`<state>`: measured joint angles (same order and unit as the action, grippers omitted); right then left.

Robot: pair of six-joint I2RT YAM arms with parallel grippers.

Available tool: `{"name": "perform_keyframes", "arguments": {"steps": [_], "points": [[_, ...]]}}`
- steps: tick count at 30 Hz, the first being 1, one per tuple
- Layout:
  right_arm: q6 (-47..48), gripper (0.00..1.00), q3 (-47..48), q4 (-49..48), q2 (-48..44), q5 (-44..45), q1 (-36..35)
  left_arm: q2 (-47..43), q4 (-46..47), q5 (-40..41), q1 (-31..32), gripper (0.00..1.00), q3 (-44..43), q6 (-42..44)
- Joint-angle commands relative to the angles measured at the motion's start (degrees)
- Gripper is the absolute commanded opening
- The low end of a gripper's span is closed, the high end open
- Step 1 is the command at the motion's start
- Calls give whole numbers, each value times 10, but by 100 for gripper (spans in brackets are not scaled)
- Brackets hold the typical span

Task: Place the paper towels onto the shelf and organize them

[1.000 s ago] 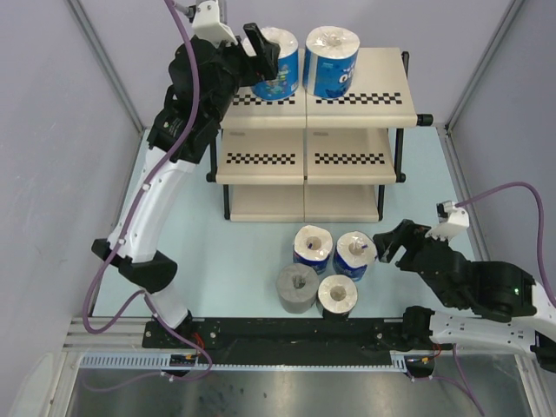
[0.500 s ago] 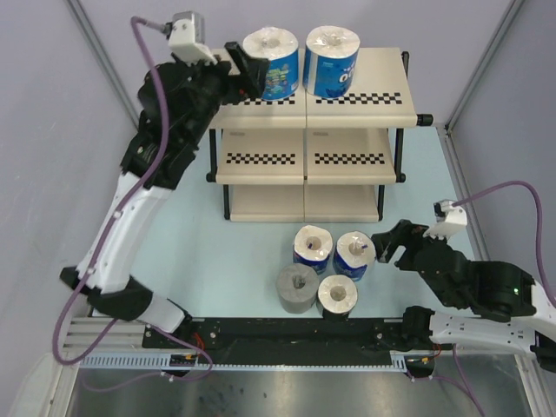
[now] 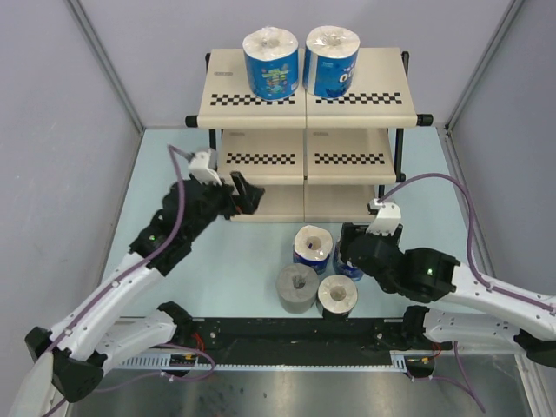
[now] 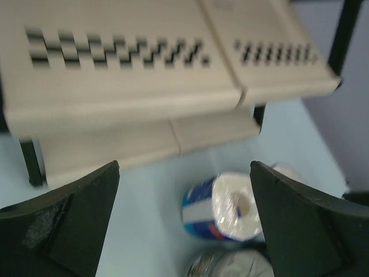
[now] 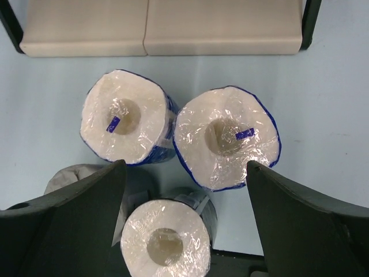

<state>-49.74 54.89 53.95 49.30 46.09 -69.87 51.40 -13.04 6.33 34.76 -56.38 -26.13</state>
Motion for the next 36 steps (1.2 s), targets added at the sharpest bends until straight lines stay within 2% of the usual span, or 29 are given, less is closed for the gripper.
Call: {"name": "perform_keyframes", "arguments": {"steps": [1,5,11,16,21,36], "points": [[10,89,-18,-67,14,-65,53,-22,22,1,42,100,98,-63],[13,89,-37,-93,4,-97,73,2,26,19,83,100,138,-78],[7,89,-37,-74,-44,-79,85,55,70,19,119,100,167,-92],[-11,88,-37,-29,-105,-53,89,143,98,20,159,100,138,-84],[-20,88,-38,-5,-151,-36,92,224,85,50,207,100,84,-69],[-29,88,-37,23,-173,-33,93,318,72,97,218,100,15,-62]]}}
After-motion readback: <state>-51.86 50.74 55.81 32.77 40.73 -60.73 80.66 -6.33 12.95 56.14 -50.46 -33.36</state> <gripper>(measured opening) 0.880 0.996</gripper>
